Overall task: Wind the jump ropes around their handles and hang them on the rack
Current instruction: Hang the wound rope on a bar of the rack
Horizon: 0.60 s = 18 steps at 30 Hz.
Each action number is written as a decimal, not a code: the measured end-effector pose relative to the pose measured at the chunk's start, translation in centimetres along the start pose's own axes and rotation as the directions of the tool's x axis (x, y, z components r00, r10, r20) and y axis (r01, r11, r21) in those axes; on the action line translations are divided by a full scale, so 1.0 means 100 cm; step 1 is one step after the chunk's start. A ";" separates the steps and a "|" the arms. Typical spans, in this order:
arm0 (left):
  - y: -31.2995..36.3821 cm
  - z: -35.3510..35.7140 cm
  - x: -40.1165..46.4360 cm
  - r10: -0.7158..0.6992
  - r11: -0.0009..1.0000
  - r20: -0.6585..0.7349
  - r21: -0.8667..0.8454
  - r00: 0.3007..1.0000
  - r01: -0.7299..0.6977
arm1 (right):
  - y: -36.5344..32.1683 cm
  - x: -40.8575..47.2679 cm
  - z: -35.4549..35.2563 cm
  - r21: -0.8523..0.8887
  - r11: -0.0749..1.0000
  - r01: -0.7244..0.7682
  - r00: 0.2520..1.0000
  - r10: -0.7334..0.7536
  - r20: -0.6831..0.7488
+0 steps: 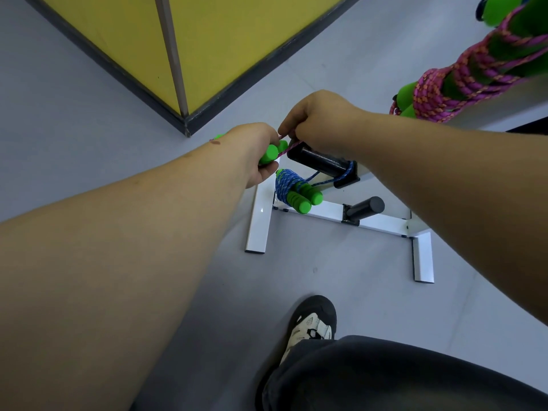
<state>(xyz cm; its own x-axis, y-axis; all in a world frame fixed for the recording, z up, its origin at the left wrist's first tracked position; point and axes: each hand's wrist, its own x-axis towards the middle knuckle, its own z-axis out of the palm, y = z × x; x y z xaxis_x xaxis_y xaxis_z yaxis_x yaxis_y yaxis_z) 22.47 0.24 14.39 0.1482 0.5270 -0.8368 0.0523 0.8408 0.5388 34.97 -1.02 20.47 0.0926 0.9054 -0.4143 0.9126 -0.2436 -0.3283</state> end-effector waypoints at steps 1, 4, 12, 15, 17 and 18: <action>0.001 0.000 -0.001 0.002 1.000 -0.003 0.019 1.000 -0.002 | 0.001 -0.002 -0.001 0.024 1.000 -0.012 1.000 0.012 -0.006; 0.002 0.002 -0.002 0.038 0.997 -0.009 0.066 0.999 -0.038 | 0.002 -0.007 0.001 0.026 0.999 -0.035 0.999 0.036 -0.031; -0.002 0.002 -0.006 0.111 0.989 0.009 0.097 0.994 -0.111 | -0.004 -0.019 0.009 -0.085 0.995 -0.055 0.997 0.051 -0.049; 0.000 0.003 -0.009 0.087 0.988 -0.001 0.127 0.996 -0.087 | -0.003 -0.023 0.007 -0.110 0.992 -0.066 0.995 0.058 -0.076; 0.003 0.004 -0.010 0.054 0.988 -0.019 0.145 0.998 -0.051 | -0.002 -0.023 0.007 -0.132 0.989 -0.066 0.995 0.056 -0.080; 0.005 0.005 -0.010 0.032 0.988 -0.027 0.150 0.999 -0.028 | -0.002 -0.023 0.006 -0.144 0.988 -0.062 0.996 0.052 -0.075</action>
<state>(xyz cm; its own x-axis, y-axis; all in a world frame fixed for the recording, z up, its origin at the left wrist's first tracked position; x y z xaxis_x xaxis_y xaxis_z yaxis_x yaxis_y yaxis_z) 22.83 0.06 15.53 0.1232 0.5568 -0.8214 0.1956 0.7979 0.5702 34.37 -3.32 20.97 0.1693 0.9153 -0.3654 0.9530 -0.2466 -0.1761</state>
